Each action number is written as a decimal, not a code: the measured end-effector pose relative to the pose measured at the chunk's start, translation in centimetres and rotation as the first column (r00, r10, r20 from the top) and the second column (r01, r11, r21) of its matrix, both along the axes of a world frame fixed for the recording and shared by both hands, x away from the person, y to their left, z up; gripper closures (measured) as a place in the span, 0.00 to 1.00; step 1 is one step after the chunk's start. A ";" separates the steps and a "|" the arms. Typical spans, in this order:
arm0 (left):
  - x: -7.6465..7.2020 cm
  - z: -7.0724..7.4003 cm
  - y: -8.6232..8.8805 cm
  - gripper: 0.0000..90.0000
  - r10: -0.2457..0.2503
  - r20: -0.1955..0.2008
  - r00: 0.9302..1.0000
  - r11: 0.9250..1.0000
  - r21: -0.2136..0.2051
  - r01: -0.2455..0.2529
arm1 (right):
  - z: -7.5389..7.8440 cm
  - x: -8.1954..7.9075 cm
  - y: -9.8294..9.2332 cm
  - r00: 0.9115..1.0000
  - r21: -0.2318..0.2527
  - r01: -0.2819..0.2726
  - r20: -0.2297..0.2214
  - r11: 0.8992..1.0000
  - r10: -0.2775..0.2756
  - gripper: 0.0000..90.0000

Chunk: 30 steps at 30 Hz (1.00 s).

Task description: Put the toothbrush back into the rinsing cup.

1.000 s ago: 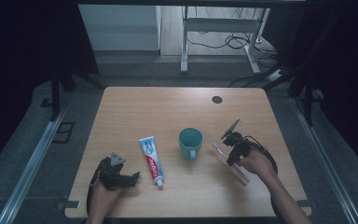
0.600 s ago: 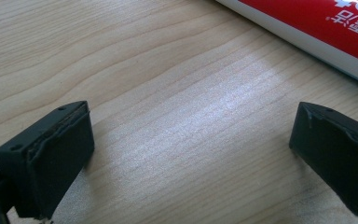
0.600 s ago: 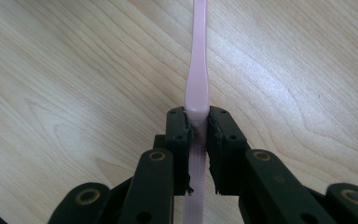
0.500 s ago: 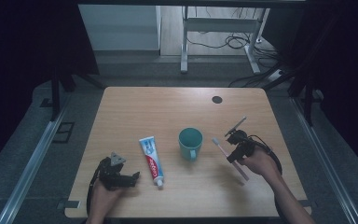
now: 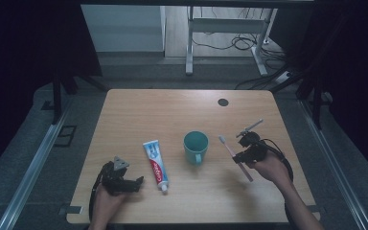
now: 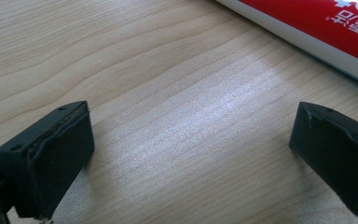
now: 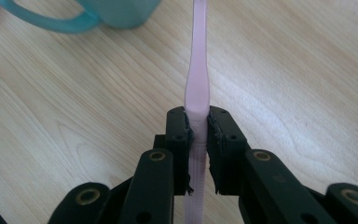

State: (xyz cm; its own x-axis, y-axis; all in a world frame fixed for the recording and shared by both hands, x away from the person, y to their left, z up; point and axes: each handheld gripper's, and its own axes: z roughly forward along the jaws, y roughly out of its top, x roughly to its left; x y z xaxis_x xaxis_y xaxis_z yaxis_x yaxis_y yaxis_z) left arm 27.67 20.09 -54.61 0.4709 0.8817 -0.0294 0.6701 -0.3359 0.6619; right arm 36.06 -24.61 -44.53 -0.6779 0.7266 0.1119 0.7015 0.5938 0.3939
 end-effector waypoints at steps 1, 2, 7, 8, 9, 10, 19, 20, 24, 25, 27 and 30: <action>0.0 0.0 0.0 0.00 0.000 0.000 1.000 1.000 0.000 0.000 | 0.0 0.0 0.0 1.000 0.000 0.000 0.000 1.000 0.000 0.88; 0.0 0.0 0.0 0.00 0.000 0.000 1.000 1.000 0.000 0.000 | 0.1 0.0 0.0 1.000 0.008 0.002 0.006 1.000 -0.002 0.88; 0.0 0.0 0.0 0.00 0.000 0.000 1.000 1.000 0.000 0.000 | 0.4 -0.4 -0.1 0.998 0.049 -0.007 0.060 0.999 0.004 0.88; 0.0 0.0 0.0 0.00 0.000 0.000 1.000 1.000 0.000 0.000 | 0.5 -0.5 -0.2 0.997 0.067 -0.007 0.079 0.998 0.002 0.88; 0.0 0.0 0.0 0.00 0.000 0.000 1.000 1.000 0.000 0.000 | 0.5 -0.5 -0.2 0.997 0.067 -0.007 0.079 0.998 0.002 0.88; 0.0 0.0 0.0 0.00 0.000 0.000 1.000 1.000 0.000 0.000 | 0.5 -0.5 -0.2 0.996 0.072 -0.008 0.085 0.997 0.002 0.88; 0.0 0.0 0.0 0.00 0.000 0.000 1.000 1.000 0.000 0.000 | 0.8 -1.0 -0.5 0.983 0.145 -0.014 0.182 0.989 -0.013 0.88; 0.0 0.0 0.0 0.00 0.000 0.000 1.000 1.000 0.000 0.000 | 0.9 -1.0 -0.5 0.982 0.155 -0.017 0.191 0.988 -0.013 0.88; 0.0 0.0 0.0 0.00 0.000 0.000 1.000 1.000 0.000 0.000 | 1.1 -1.2 -0.6 0.973 0.190 -0.022 0.229 0.981 -0.022 0.88; 0.0 0.0 0.0 0.00 0.000 0.000 1.000 1.000 0.000 0.000 | 1.1 -1.3 -0.6 0.970 0.205 -0.026 0.243 0.978 -0.025 0.88; 0.0 0.0 0.0 0.00 0.000 0.000 1.000 1.000 0.000 0.000 | 1.1 -1.4 -0.6 0.968 0.212 -0.027 0.251 0.977 -0.028 0.88; 0.0 0.0 0.0 0.00 0.000 0.000 1.000 1.000 0.000 0.000 | 1.2 -1.5 -0.6 0.960 0.235 -0.028 0.278 0.972 -0.039 0.88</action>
State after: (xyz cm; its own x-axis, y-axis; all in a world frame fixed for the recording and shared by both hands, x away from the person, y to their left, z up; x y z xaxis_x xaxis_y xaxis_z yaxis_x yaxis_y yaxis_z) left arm 27.67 20.10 -54.61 0.4713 0.8815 -0.0291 0.6699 -0.3363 0.6619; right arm 34.56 -25.18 -43.35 -0.7025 0.7064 0.0871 0.5467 0.4573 0.7014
